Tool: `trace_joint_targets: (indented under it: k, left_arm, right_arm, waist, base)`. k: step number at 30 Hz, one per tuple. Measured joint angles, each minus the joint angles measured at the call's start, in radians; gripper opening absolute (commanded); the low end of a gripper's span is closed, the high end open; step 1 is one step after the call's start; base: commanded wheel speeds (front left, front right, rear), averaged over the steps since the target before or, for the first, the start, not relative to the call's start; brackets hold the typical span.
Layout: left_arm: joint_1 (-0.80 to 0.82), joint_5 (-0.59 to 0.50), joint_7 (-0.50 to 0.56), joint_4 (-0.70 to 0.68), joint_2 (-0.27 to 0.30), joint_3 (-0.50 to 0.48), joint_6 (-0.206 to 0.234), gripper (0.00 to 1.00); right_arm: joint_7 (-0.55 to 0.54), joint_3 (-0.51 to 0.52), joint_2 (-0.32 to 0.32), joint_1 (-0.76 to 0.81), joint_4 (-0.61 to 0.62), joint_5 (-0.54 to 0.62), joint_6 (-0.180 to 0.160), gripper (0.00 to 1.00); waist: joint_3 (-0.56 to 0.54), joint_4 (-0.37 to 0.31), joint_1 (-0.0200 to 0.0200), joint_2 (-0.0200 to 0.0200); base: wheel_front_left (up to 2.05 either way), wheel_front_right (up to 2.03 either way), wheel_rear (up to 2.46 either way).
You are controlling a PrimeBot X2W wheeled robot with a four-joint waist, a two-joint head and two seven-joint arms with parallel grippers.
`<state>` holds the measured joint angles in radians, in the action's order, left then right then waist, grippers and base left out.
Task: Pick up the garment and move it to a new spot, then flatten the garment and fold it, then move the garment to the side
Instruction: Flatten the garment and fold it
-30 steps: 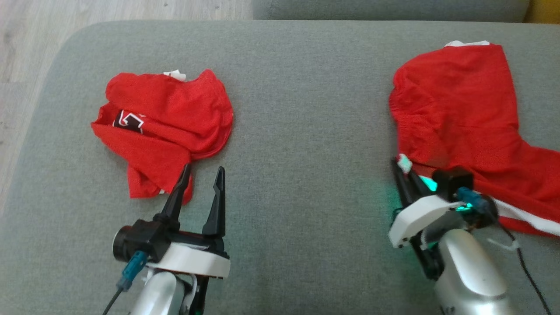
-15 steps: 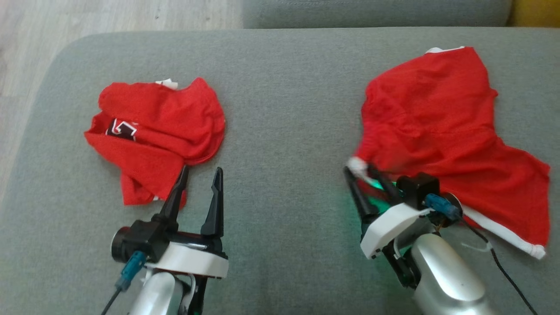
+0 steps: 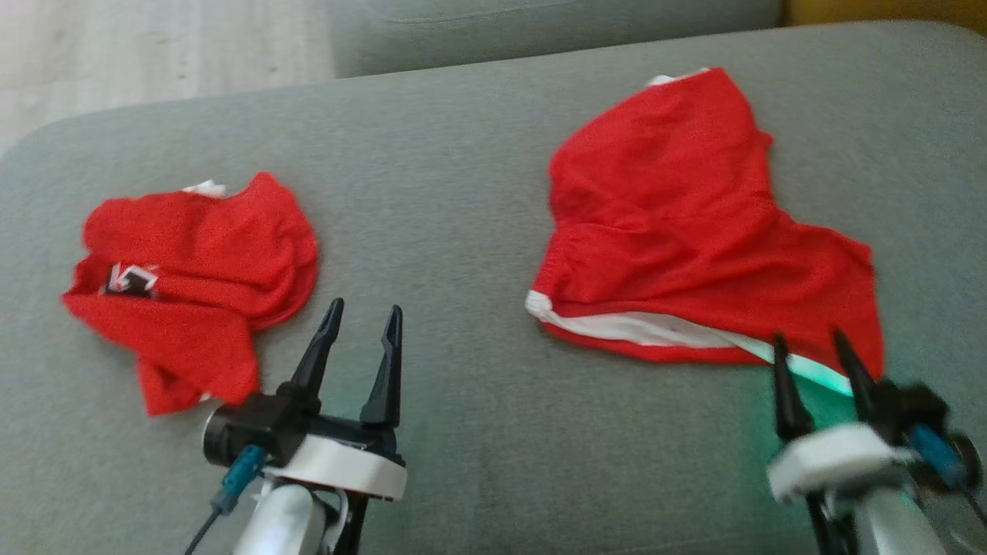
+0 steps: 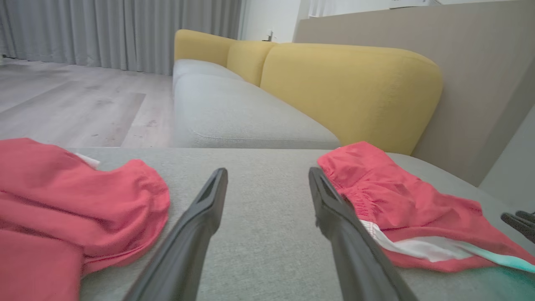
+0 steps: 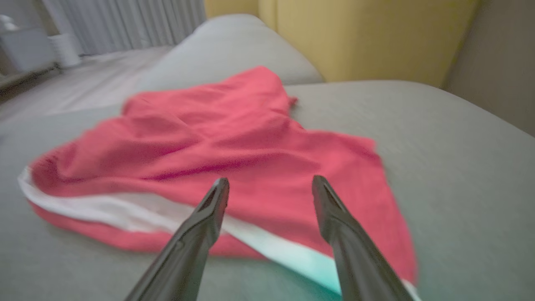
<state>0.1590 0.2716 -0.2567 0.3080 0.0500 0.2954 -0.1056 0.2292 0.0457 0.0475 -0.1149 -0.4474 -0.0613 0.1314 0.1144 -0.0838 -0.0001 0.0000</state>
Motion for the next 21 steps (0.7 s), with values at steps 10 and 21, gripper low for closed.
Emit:
trace_joint_targets:
  k: [10, 21]
  left_arm:
    - [0.117, -0.005, 0.057, 0.099, 0.025, 0.185, -0.019, 1.00]
    - [0.305, 0.152, 0.159, 0.226, 0.110, 0.385, -0.027, 1.00]
  right_arm:
    - [0.002, 0.039, -0.004, 0.059, 0.057, -0.008, 0.000, 1.00]
    - [0.017, 0.028, -0.005, 0.019, 0.074, -0.027, 0.000, 1.00]
  waist:
    - [0.060, -0.094, 0.0001, 0.0000]
    - [0.138, -0.188, 0.0002, 0.0000]
  base:
    - [0.00, 0.00, 0.00]
    - [0.00, 0.00, 0.00]
